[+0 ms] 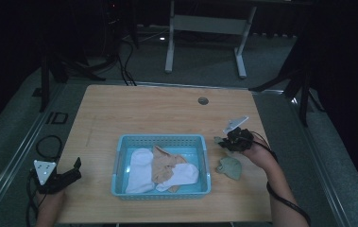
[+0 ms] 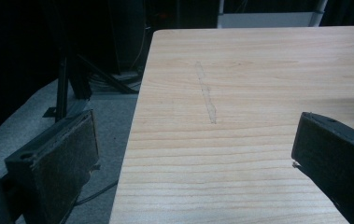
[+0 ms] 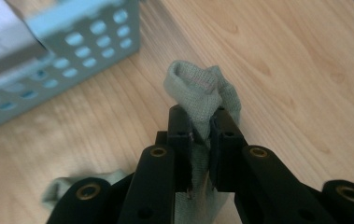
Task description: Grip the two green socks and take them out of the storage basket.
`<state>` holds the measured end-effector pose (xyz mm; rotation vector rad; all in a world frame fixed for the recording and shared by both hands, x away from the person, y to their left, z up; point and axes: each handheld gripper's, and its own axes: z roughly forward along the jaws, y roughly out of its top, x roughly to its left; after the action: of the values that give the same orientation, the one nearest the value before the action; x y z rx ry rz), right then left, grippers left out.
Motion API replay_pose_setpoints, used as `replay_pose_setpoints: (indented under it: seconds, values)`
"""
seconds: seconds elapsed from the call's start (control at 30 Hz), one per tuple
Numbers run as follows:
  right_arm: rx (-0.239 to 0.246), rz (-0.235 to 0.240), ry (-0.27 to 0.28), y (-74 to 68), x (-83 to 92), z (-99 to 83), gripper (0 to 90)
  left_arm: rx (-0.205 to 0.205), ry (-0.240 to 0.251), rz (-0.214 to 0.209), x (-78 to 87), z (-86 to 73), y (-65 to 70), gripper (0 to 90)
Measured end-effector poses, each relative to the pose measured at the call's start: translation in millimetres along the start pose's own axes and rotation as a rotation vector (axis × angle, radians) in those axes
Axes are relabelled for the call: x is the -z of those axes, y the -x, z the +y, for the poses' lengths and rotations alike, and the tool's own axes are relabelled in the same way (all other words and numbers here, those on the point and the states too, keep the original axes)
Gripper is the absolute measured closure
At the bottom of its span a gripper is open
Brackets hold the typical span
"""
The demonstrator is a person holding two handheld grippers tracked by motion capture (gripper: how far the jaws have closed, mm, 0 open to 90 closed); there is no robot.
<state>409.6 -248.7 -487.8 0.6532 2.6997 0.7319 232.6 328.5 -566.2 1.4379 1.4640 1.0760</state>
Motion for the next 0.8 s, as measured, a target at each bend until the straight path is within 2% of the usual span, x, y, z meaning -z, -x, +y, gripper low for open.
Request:
replay_pose_setpoints:
  seconds: [0.13, 0.27, 0.37, 0.47, 0.53, 0.6, 0.67, 0.8]
  values:
    - [-0.011, 0.003, -0.016, -0.8, -10.2, -6.8, 80.7, -0.002, 0.001, 0.0, 0.0, 0.0, 0.1, 0.4]
    - [-0.037, 0.03, -0.03, -4.0, -22.6, -12.9, 78.7, 0.0, -0.001, -0.001, -0.2, 0.1, 0.1, 0.4]
    - [-0.055, 0.056, -0.022, -5.2, -25.8, -12.7, 68.2, -0.001, -0.001, 0.0, -0.1, 0.0, 0.1, 0.3]
    - [-0.064, 0.057, -0.014, -6.0, -22.1, -9.9, 57.3, -0.001, 0.0, 0.0, 0.0, 0.0, 0.1, 0.4]
    - [-0.071, 0.064, 0.003, -6.0, -19.2, -9.1, 56.1, -0.002, 0.0, 0.001, 0.0, 0.0, 0.1, 0.4]
    - [-0.091, 0.047, 0.038, -5.3, -10.2, -7.2, 48.8, -0.003, 0.0, 0.0, -0.1, 0.0, 0.2, 0.4]
    - [-0.096, 0.049, 0.065, -4.5, -4.3, -7.4, 44.9, -0.003, 0.0, 0.002, 0.0, 0.0, 0.2, 0.4]
    - [-0.118, 0.033, 0.076, -5.0, 3.4, -10.9, 36.3, -0.002, 0.0, 0.002, -0.2, 0.0, 0.3, 0.4]
